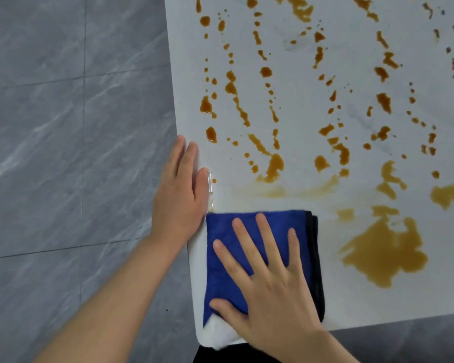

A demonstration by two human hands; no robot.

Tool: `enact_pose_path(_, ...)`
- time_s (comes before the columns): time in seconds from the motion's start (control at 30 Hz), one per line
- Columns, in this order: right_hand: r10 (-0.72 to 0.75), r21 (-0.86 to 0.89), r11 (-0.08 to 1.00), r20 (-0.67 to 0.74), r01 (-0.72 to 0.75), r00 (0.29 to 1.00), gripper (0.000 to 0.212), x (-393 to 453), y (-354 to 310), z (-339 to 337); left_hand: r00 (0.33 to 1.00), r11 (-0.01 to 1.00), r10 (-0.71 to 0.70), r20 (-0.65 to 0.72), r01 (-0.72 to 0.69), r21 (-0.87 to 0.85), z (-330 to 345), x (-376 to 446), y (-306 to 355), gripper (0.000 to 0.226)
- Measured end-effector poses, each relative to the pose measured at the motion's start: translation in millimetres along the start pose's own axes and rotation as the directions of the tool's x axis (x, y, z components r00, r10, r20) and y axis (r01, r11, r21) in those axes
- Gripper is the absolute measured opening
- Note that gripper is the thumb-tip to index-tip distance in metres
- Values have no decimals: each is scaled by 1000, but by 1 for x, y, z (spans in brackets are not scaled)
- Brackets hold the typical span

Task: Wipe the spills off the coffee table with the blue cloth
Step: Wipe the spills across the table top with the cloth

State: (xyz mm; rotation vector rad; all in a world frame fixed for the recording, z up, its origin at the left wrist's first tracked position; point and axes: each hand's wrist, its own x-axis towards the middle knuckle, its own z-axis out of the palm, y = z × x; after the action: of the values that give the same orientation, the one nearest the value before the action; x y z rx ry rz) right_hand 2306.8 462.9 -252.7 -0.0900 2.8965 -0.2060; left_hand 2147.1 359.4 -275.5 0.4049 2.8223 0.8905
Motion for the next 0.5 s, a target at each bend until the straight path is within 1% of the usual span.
enact_pose_path(0.07, -34, -16, 999, -16, 34, 999, 78, -14, -5, 7, 1000, 1000, -1, -2, 1, 6, 1, 0, -1, 53)
enact_pose_path(0.17, -40, -23, 999, -39, 39, 998, 79, -20, -10, 12, 1000, 1000, 0, 4, 0, -1, 3, -1, -1, 53)
enact_pose_path(0.27, -44, -17, 999, -76, 43, 996, 75, -8, -10, 10, 1000, 1000, 7, -4, -7, -7, 3, -1, -2, 53)
enact_pose_path(0.33, -12, -2, 1000, -86, 12, 996, 71, 8, -6, 5, 1000, 1000, 6, -11, -7, -17, 2, 0, -2, 52)
enact_pose_path(0.5, 119, -19, 992, -100, -122, 988, 67, 54, 21, -9, 1000, 1000, 19, -15, -20, -17, 0, 0, -4, 50)
